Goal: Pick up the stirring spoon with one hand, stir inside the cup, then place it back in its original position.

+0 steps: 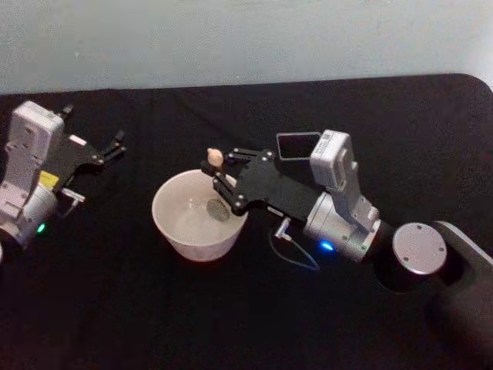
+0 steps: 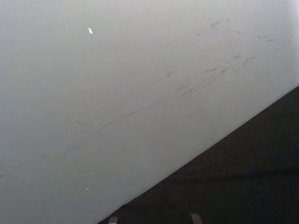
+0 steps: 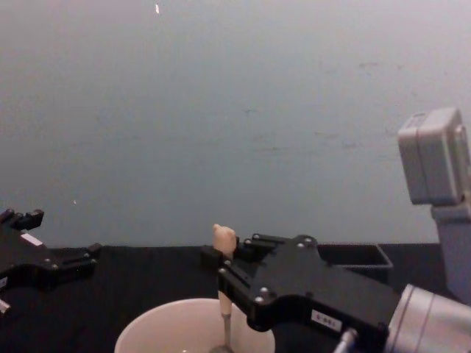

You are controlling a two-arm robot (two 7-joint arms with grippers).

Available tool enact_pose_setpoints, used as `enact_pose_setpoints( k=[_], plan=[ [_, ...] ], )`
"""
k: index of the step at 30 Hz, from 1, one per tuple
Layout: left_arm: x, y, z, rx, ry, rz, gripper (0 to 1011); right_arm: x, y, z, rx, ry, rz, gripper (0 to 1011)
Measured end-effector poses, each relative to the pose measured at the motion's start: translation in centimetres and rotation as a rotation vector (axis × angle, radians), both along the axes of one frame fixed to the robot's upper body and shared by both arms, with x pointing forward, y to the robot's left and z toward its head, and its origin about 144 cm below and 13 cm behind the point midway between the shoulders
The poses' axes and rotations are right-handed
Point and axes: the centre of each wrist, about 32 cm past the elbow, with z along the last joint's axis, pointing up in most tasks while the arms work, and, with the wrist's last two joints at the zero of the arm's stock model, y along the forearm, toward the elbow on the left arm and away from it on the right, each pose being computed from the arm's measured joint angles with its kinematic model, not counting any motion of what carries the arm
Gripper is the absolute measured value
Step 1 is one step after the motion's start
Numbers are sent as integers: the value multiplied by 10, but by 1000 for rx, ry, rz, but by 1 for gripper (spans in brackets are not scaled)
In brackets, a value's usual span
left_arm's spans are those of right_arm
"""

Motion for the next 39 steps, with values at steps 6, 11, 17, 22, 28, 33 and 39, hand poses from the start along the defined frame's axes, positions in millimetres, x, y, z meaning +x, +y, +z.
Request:
enact_pose_setpoints(
  k=[6, 11, 17, 22, 28, 33, 39],
  plan=[
    [0, 0, 0, 0, 0, 0, 1001, -8, -2, 0, 8, 9, 20, 200],
    [0, 0, 0, 0, 0, 0, 1001, -13, 0, 0, 8, 15, 38, 200],
    [0, 0, 0, 0, 0, 0, 1001, -16, 6, 0, 9, 19, 56, 200],
    [0, 0, 0, 0, 0, 0, 1001, -15, 13, 1, 13, 19, 69, 201],
    [0, 0, 0, 0, 0, 0, 1001, -12, 21, 2, 16, 17, 80, 200],
    [0, 0, 0, 0, 0, 0, 1001, -8, 27, 2, 18, 15, 78, 200],
    [0, 0, 0, 0, 0, 0, 1001, -2, 32, 3, 21, 11, 63, 200]
  ],
)
